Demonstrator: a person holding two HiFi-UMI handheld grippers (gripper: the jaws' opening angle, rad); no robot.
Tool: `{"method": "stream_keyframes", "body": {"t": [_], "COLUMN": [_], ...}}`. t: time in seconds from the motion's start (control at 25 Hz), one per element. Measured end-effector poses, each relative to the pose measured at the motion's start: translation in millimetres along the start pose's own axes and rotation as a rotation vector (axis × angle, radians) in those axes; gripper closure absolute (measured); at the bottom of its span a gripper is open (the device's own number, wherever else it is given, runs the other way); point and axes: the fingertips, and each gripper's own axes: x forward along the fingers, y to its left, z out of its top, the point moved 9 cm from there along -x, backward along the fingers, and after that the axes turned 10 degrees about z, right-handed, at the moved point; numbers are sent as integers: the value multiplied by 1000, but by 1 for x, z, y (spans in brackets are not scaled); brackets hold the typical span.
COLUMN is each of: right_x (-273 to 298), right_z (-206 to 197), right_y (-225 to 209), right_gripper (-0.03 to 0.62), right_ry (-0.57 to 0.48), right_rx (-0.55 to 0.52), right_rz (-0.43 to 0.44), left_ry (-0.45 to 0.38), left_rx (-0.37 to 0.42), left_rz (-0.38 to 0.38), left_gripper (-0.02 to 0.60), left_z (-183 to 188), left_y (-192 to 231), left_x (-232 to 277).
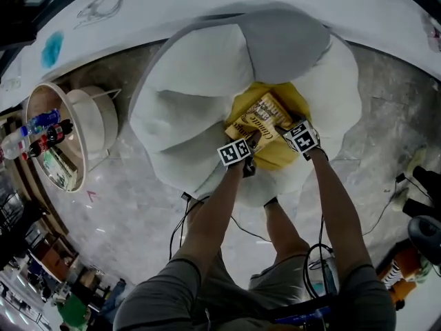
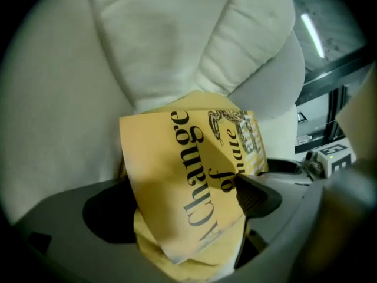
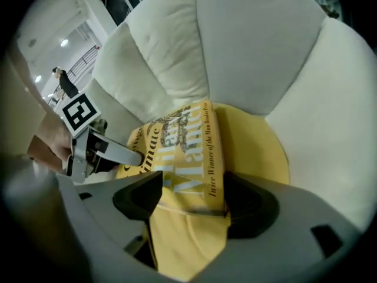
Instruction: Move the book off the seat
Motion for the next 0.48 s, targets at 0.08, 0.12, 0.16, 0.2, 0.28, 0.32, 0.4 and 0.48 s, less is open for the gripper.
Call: {"method": "stream_keyframes", "body": {"t": [0.08, 0.12, 0.16, 0.2, 0.28, 0.32, 0.4, 0.48], "right_x": [-2, -4, -8, -12, -23, -29, -42, -60], "right_z": [3, 3, 3, 5, 17, 24, 39, 53], "right_y": [4, 6, 8, 9, 14, 18, 30, 47], "right_gripper": [269, 269, 269, 269, 270, 270, 273, 278], "right_ry": [7, 1, -19, -55, -154, -197, -238, -243], "right_rx": [22, 47, 82, 117, 157, 157, 122, 59], "right_rz": [10, 15, 18, 16, 1, -7, -16, -28], "left_ry": [19, 34, 53, 70, 86, 84, 72, 61], "left_rx": [46, 88, 141, 188, 232, 233, 213, 203], "left_rz": [15, 9, 0, -11, -30, -35, -36, -44], "left_gripper": [74, 75, 75, 75, 75, 75, 75, 75], "left_z": [-1, -3, -5, -6, -5, -4, -5, -10], "left_y": [-1, 0, 1, 2, 2, 0, -4, -10], "left_x": [-2, -6, -9, -13, -23, -28, -45, -70]}}
